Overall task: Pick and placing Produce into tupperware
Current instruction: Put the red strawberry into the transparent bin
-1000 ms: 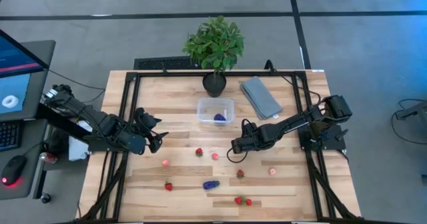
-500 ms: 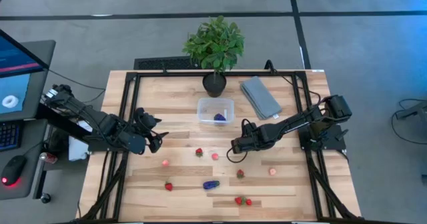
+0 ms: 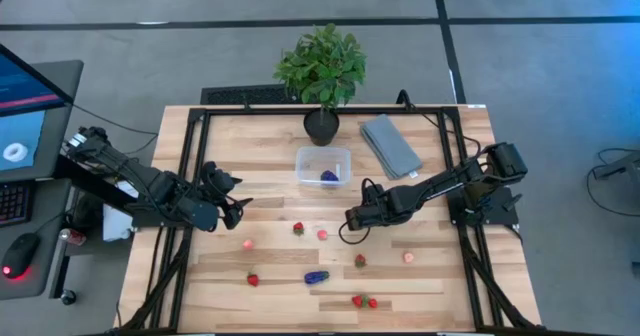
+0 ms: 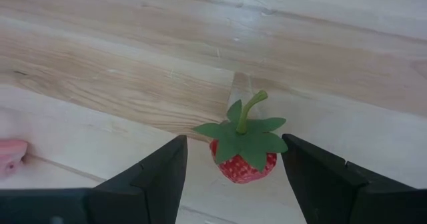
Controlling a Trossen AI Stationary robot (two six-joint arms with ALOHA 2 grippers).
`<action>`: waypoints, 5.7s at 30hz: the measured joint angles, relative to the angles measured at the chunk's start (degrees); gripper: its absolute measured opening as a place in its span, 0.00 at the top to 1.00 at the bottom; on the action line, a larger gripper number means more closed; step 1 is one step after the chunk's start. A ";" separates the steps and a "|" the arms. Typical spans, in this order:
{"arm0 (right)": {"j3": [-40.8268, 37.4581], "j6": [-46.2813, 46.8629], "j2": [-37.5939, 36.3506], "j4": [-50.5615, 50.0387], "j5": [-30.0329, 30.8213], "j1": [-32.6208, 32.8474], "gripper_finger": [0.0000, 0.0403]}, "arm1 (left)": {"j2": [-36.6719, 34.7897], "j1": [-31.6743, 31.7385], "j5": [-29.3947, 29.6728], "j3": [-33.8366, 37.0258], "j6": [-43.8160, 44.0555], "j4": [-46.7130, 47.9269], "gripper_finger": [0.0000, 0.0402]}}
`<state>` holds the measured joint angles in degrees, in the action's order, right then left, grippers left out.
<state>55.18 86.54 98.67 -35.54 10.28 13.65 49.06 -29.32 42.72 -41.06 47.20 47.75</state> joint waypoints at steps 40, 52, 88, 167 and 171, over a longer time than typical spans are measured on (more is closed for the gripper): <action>0.00 -2.58 -0.02 -0.12 -1.29 -0.31 0.55 | 0.00 -0.02 -0.04 0.00 0.63 1.76 0.27; 0.00 -3.04 -0.02 -0.15 -1.49 -0.31 0.55 | 0.02 -0.02 -0.04 0.00 0.63 1.86 0.27; 0.00 -3.04 -0.02 0.01 -1.42 -0.31 0.57 | 0.00 -0.02 -0.01 0.00 0.63 1.88 0.27; 0.04 -35.08 -16.83 23.36 4.57 -22.24 0.55 | 0.00 0.00 2.98 0.00 3.14 1.68 0.27; 0.04 -35.88 -16.83 25.08 4.57 -22.47 0.56 | 0.00 -0.02 3.19 0.00 3.14 1.69 0.27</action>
<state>55.22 50.67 81.84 -10.46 14.85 -8.82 49.06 -29.34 45.91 -41.06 50.35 49.43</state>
